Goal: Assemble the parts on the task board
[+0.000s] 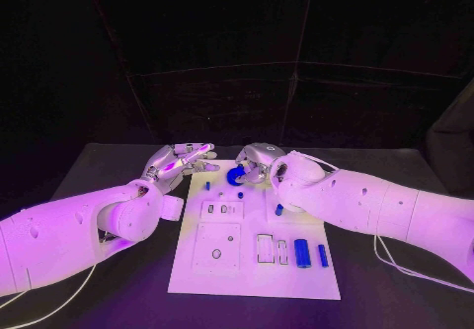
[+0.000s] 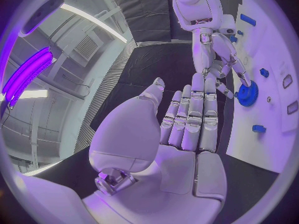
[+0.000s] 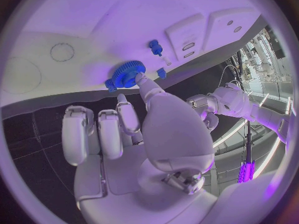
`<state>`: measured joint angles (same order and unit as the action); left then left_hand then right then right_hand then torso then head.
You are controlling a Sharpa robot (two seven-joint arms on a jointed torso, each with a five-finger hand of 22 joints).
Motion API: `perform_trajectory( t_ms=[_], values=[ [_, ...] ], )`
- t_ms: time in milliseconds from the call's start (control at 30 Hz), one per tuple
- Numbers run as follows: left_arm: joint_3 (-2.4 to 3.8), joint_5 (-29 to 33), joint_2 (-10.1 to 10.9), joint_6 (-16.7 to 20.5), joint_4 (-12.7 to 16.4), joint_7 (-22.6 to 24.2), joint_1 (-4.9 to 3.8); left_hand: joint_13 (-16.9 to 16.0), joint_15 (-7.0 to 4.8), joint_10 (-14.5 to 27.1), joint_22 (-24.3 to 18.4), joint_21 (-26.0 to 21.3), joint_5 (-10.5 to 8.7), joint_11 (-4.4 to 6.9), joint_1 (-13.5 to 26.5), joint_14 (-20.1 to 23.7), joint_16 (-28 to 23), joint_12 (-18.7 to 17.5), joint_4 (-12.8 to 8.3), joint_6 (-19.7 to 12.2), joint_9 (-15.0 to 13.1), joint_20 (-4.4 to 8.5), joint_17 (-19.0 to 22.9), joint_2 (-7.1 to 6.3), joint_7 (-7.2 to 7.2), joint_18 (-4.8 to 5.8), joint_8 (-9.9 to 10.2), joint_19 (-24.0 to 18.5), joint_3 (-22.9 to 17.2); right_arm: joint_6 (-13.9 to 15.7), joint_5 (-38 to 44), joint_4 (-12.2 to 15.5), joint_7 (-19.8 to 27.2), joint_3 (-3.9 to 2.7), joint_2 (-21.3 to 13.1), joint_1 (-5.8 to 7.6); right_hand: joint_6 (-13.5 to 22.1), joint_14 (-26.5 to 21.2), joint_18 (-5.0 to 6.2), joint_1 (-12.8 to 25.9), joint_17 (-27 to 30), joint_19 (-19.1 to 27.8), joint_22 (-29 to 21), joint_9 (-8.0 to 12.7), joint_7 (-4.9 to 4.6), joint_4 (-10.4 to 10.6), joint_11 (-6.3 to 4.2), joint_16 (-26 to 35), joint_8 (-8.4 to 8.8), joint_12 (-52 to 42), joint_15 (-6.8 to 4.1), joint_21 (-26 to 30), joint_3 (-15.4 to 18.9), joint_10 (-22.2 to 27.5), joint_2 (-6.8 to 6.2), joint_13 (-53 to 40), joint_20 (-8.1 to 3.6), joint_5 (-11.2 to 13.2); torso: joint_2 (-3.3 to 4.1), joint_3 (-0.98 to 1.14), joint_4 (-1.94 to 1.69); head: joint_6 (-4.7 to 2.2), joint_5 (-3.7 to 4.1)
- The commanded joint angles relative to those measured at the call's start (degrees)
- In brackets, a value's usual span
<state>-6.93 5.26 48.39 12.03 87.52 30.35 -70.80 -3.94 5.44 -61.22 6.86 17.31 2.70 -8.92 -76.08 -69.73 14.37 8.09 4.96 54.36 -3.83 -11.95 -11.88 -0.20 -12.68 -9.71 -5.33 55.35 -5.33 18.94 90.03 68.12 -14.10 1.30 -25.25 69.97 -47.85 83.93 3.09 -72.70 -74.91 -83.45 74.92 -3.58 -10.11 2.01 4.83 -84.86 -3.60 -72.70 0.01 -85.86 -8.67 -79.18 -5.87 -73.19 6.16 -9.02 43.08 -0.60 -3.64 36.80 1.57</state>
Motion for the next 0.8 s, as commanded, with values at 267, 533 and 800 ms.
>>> perform_trajectory(
  t_ms=[267,533,800],
  values=[
    [0.05,0.09,0.08,-0.87,0.07,0.02,-0.08,0.1,-0.02,0.09,-0.09,-0.28,0.22,-0.13,-0.12,-0.1,-0.29,-0.26,-0.4,0.11,0.05,0.02,-0.11,0.6,-0.15,-0.81,0.33,0.54,0.06,2.43,-1.05,2.48,1.1,-0.02,-1.86,0.12,-2.64,4.0,-0.63,-2.62,-5.25,-0.04,3.8,-0.61,0.0,13.26,0.22,-0.67,-0.82,-0.77,0.66,0.1,10.45,-0.25,-1.75,-0.63,0.79,-2.65,-0.01,0.01,0.0,-0.09,-0.09],
    [0.04,0.09,0.49,-0.86,0.22,-0.05,-0.08,0.11,-0.01,0.12,-0.12,-0.3,0.22,-0.15,-0.09,-0.09,-0.33,-0.31,-0.45,0.06,0.06,0.01,-0.14,0.61,-0.17,-0.81,0.38,0.54,0.1,6.09,-4.67,6.95,3.16,0.0,-7.19,0.12,-5.31,4.22,-0.87,-4.54,-6.26,-0.75,4.95,-0.79,0.88,12.54,-0.6,-1.15,-1.76,-2.47,-0.04,-0.38,9.87,-1.5,0.57,-2.2,0.14,-5.75,-0.09,0.08,0.41,-0.34,-0.24],
    [0.04,0.09,0.31,-0.89,0.19,-0.09,-0.08,0.11,-0.01,0.13,-0.12,-0.31,0.22,-0.15,-0.09,-0.09,-0.34,-0.32,-0.46,0.05,0.06,0.01,-0.15,0.61,-0.17,-0.81,0.38,0.54,0.1,0.94,-5.99,7.75,2.79,0.01,-7.4,0.13,-5.45,4.37,-1.06,-2.7,-6.93,-1.25,5.79,-0.51,0.89,13.74,-0.64,-1.47,-1.22,-3.19,-0.13,-0.71,9.8,-2.15,3.93,-2.91,-0.04,-4.67,-0.06,0.16,0.15,-0.4,0.15]
  ],
)
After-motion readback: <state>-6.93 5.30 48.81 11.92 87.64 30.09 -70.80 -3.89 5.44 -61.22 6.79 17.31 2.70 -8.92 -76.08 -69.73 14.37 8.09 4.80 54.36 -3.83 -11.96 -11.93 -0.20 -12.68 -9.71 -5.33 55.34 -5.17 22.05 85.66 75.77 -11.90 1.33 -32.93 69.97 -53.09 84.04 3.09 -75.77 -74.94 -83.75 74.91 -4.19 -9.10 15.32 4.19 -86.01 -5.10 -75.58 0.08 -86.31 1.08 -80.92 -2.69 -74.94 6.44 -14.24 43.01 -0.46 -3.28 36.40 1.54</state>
